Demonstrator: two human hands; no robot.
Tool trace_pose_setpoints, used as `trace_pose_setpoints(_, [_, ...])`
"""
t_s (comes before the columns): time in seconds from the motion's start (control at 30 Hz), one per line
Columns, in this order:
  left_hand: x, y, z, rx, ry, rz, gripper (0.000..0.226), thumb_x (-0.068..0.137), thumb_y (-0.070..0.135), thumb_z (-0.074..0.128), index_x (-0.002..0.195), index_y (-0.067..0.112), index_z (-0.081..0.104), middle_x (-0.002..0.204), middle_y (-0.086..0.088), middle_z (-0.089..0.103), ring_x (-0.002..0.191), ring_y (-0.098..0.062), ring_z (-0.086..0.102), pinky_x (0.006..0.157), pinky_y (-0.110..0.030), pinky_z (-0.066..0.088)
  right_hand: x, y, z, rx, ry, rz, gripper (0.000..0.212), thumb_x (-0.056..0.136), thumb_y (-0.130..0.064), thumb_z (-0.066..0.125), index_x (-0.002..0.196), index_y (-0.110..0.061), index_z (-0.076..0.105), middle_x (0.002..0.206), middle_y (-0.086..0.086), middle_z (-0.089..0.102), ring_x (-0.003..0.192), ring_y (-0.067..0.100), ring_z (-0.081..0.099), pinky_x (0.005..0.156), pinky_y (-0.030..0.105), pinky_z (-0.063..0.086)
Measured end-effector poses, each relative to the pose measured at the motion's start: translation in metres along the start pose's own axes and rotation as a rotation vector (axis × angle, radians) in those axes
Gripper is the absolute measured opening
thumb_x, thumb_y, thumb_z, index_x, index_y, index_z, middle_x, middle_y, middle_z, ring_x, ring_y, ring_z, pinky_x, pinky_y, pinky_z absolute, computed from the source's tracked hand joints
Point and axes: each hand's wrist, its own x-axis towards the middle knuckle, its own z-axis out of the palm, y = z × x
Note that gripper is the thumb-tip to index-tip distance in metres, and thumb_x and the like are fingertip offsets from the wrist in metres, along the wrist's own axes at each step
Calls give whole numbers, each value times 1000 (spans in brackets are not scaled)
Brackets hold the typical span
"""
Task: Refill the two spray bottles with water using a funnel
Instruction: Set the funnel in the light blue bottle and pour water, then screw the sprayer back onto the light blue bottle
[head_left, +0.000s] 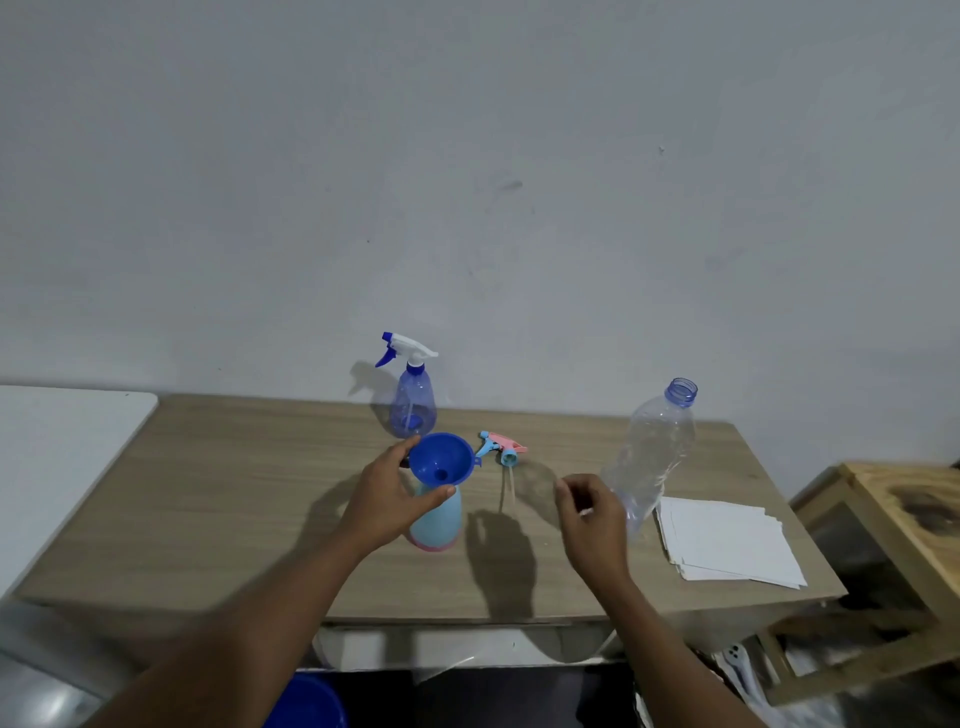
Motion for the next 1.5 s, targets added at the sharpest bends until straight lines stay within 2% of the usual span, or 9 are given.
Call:
trace_pose_setpoints(0.13, [0,1,-1,15,-8,7,72,66,43,89,128,29,57,114,17,65,107,3,58,87,-17,45,16,-27,34,33,-289,144,20,100,-23,57,90,-12,71,78,11,69,64,9,59,61,31,50])
trace_pose_setpoints(0.27, [-1,2,-1,35,0,20,70,67,42,88,128,30,56,115,18,63,106,4,57,91,-19,46,24,-55,57,88,-457,282,24,102,-27,52,103,-13,72,83,3,68,61,11,58,53,26,45])
trace_pose_setpoints(0.47, [-1,-2,1,14,-8,13,72,68,39,89,128,38,49,115,25,58,107,8,55,94,-22,48,31,-58,76,151,-434,435,21,99,-12,56,94,2,70,76,11,65,58,14,53,52,24,47])
trace_pose_setpoints(0.67, [-3,-23,4,-36,-59,-69,107,61,40,92,148,41,29,123,19,58,113,-2,55,93,-24,49,35,-51,78,353,-418,630,17,99,-6,51,95,0,67,71,8,57,57,13,45,52,26,43])
trace_pose_setpoints(0.87, [1,-44,11,7,-106,-124,83,68,36,88,139,18,50,126,6,62,119,-12,58,104,-41,48,46,-48,51,646,-224,721,18,101,-3,49,93,-2,65,64,6,50,55,12,39,54,26,34])
trace_pose_setpoints(0.97, [2,-48,16,30,-92,-103,78,63,46,80,132,18,58,124,4,63,114,-14,60,102,-39,48,43,-29,38,605,-127,687,20,102,-5,50,87,0,63,67,7,52,56,13,42,55,26,38])
trace_pose_setpoints(1.1, [1,-54,21,33,-68,-58,62,63,54,69,118,29,61,117,7,61,105,-15,60,95,-41,51,18,18,36,91,-99,325,18,98,-8,55,83,-1,62,69,7,63,60,19,55,58,31,48])
trace_pose_setpoints(1.27, [-2,-56,23,48,-57,-30,55,67,56,65,117,34,56,119,5,61,102,-14,60,89,-32,49,-22,60,38,-368,-304,-13,14,97,-9,54,91,-15,66,89,-2,63,79,13,60,71,30,48])
trace_pose_setpoints(1.5, [-3,-54,23,61,-46,-25,50,75,29,81,121,26,60,119,6,61,100,-5,58,84,-25,47,-44,88,52,-598,-590,-109,15,98,-21,50,103,-17,63,106,-8,53,81,4,49,69,21,41])
